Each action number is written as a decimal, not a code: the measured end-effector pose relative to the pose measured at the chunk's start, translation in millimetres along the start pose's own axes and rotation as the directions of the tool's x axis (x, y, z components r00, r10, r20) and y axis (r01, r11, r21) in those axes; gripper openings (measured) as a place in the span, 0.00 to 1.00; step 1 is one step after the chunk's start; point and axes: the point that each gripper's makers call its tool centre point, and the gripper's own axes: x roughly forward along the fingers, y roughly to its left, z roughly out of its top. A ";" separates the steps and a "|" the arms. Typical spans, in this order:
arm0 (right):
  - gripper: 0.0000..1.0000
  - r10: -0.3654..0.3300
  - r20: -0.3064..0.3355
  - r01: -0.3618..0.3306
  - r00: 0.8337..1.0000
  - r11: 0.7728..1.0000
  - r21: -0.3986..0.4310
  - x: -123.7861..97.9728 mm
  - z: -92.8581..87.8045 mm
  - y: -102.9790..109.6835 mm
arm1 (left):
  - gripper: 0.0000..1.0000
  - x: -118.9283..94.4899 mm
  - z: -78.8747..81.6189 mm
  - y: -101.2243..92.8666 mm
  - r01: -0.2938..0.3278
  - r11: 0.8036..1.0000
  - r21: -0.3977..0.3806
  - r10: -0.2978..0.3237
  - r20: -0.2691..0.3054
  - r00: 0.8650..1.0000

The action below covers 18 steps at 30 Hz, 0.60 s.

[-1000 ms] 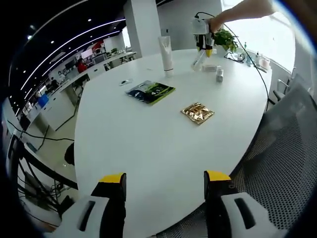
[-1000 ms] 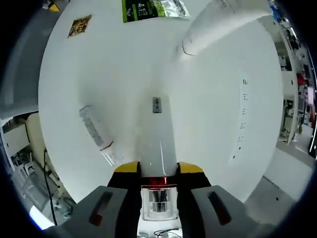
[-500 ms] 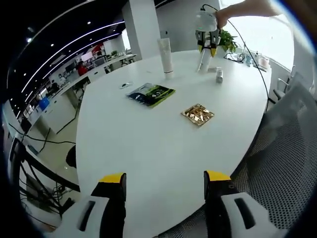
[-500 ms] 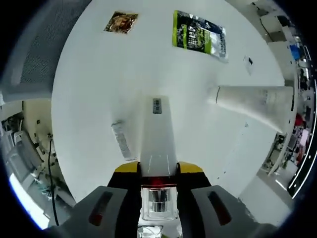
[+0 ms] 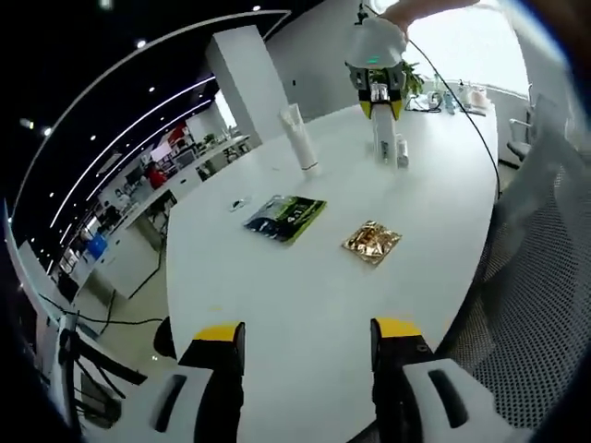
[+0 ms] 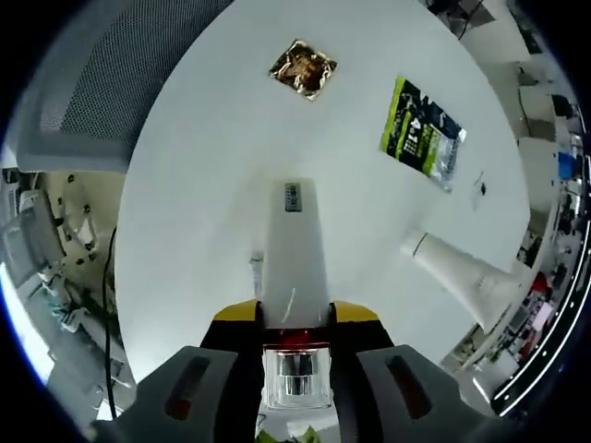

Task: Arrange the skincare products in the storage area until every visible bottle or jar stands upright without overlapping.

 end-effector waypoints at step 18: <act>0.23 -0.107 0.132 0.123 0.985 0.986 -0.115 -56.1 69.6 14.9 | 0.57 60.5 141.3 -108.6 0.176 0.984 0.004 -0.173 0.217 0.961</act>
